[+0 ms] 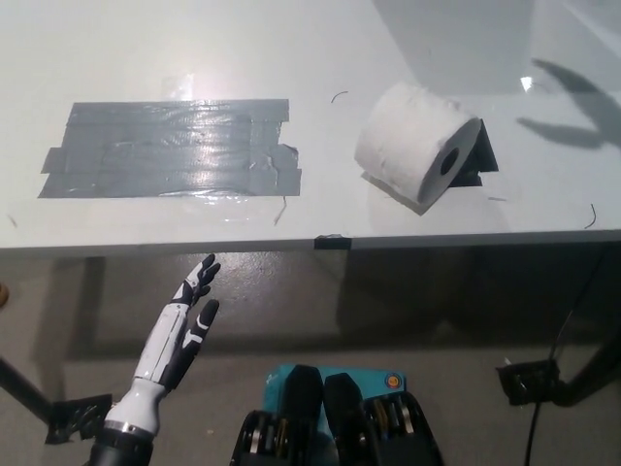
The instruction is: A person hands over a roll of toilet paper to the robot , and the robot inserts its right thumb into the hole in the centre to grab the roll, and then places it on the balck area on the desk.
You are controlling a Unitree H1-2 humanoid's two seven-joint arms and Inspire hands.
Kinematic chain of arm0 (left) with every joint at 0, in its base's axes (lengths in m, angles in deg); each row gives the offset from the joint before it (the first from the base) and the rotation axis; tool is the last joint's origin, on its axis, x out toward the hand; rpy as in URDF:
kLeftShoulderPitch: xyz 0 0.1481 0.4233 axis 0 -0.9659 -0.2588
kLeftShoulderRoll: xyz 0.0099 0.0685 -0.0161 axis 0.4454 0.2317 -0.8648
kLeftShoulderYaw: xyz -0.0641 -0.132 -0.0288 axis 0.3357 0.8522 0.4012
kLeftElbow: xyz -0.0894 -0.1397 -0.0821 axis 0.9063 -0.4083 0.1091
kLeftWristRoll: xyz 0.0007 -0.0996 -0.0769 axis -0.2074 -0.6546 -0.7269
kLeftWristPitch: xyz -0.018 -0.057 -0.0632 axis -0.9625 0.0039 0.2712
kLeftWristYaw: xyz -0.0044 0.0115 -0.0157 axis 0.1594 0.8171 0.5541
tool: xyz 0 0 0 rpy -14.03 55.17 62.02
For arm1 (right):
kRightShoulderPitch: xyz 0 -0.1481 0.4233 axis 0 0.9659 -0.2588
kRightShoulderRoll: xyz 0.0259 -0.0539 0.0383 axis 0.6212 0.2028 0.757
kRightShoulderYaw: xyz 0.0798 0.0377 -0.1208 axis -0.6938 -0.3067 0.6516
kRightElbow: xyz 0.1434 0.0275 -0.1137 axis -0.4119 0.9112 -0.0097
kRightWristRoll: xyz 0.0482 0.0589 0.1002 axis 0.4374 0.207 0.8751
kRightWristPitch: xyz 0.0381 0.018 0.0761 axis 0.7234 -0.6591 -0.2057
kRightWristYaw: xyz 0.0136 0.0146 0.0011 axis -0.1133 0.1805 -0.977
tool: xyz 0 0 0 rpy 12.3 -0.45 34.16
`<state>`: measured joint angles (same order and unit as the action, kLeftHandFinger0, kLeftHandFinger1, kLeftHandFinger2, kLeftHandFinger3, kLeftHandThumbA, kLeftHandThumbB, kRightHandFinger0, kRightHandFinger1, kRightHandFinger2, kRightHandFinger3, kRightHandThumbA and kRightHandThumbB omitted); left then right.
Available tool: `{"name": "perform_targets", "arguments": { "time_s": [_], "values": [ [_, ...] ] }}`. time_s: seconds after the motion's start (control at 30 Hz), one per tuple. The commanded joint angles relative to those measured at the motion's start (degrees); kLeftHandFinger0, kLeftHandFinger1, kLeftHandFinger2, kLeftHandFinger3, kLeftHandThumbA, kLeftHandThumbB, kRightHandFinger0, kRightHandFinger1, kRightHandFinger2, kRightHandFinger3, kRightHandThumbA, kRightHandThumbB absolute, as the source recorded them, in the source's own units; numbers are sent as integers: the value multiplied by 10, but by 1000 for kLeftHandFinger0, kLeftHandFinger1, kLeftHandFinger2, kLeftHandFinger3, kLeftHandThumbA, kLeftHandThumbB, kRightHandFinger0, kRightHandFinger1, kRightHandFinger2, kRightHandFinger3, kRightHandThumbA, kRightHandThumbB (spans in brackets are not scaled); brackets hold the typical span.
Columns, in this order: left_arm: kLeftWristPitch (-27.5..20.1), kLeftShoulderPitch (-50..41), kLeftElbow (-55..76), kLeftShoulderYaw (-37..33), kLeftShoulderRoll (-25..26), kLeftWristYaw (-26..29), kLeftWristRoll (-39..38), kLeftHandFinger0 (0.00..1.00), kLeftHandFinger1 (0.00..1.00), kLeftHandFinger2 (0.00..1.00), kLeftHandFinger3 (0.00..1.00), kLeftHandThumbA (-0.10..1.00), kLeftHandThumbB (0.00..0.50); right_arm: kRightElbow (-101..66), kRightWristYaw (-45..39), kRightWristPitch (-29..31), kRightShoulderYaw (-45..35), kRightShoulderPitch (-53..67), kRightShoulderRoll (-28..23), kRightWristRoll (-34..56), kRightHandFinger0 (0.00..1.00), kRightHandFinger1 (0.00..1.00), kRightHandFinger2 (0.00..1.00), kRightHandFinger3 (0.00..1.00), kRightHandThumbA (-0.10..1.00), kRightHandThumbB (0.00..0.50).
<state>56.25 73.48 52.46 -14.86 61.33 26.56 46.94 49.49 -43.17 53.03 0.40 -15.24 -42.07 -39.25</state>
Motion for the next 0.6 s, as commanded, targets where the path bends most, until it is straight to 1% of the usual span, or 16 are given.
{"name": "perform_targets", "arguments": {
  "time_s": [0.0,0.03,0.1,0.13,0.2,0.23,0.33,0.37,0.4,0.47,0.53,0.57],
  "values": [
    [-19,82,-4,11,-7,27,-10,1000,1000,1000,1000,1000,194,-525,38,-107,-172,73,-36,152,1000,1000,1000,1000,795,378],
    [-20,85,-7,11,-6,26,-11,1000,1000,1000,1000,1000,186,-576,41,-118,-180,101,-30,161,1000,1000,1000,1000,795,393],
    [-20,92,-10,11,-5,26,-12,1000,1000,1000,1000,1000,187,-617,45,-125,-186,121,-26,167,1000,1000,1000,1000,780,398],
    [-17,98,-8,13,-4,23,-17,1000,1000,1000,1000,1000,196,-672,53,-128,-193,156,-17,181,1000,1000,1000,1000,752,362],
    [-17,106,-10,15,-3,20,-24,1000,1000,1000,1000,1000,190,-716,60,-130,-197,186,-7,190,1000,1000,1000,1000,754,364],
    [-18,109,-11,16,-3,20,-26,1000,1000,1000,1000,1000,190,-752,68,-131,-198,216,4,199,1000,1000,1000,1000,748,338],
    [-17,119,-13,17,-3,20,-27,1000,1000,1000,1000,1000,188,-810,85,-141,-194,258,28,218,1000,1000,1000,1000,725,326],
    [-16,123,-13,17,-3,20,-27,1000,1000,1000,1000,1000,186,-834,94,-139,-186,279,42,226,1000,1000,1000,1000,688,309],
    [-15,124,-13,17,-3,20,-27,1000,1000,1000,1000,1000,186,-839,95,-138,-184,282,44,228,1000,1000,1000,1000,685,308],
    [-14,133,-13,17,-4,20,-29,1000,1000,1000,1000,1000,170,-871,110,-118,-158,317,77,224,1000,1000,1000,1000,642,310],
    [-14,138,-13,18,-4,19,-31,1000,1000,1000,1000,1000,166,-887,114,-111,-140,332,96,213,1000,1000,1000,1000,660,312],
    [-13,142,-13,18,-4,19,-31,1000,1000,1000,1000,1000,157,-892,112,-99,-129,340,104,189,1000,1000,1000,1000,717,306]
  ]
}}
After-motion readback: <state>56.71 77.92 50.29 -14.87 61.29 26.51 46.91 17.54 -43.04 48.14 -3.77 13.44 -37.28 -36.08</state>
